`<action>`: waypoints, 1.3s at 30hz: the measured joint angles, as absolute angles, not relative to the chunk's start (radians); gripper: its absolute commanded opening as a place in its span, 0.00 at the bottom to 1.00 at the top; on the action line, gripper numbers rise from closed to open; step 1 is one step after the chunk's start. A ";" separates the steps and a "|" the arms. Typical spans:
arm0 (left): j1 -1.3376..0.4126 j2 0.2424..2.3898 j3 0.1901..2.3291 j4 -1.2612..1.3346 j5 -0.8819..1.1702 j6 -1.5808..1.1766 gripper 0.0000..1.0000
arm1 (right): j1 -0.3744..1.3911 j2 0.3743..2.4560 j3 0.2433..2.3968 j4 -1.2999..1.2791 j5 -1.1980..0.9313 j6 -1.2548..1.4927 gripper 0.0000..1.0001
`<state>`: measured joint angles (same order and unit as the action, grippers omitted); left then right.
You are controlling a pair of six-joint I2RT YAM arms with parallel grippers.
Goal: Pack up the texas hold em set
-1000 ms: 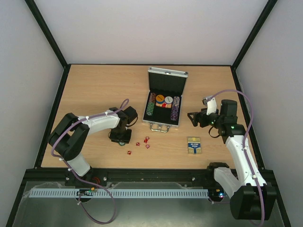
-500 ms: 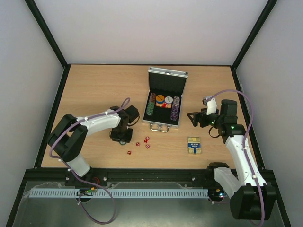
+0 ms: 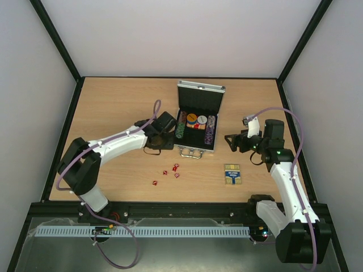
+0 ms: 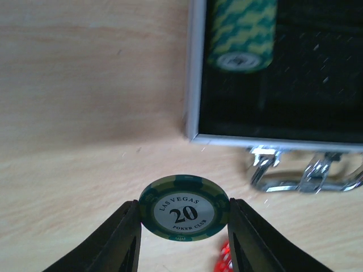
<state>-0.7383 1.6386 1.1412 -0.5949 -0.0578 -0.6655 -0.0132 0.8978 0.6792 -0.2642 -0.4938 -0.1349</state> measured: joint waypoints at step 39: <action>-0.756 1.817 1.289 -0.417 -0.168 -0.581 0.62 | -0.013 0.906 0.679 -0.264 -0.493 -0.135 0.92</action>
<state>-0.7559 1.8172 1.2888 -0.4168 -0.1684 -0.5808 -0.0132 0.9062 0.6792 -0.2642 -0.4927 -0.1352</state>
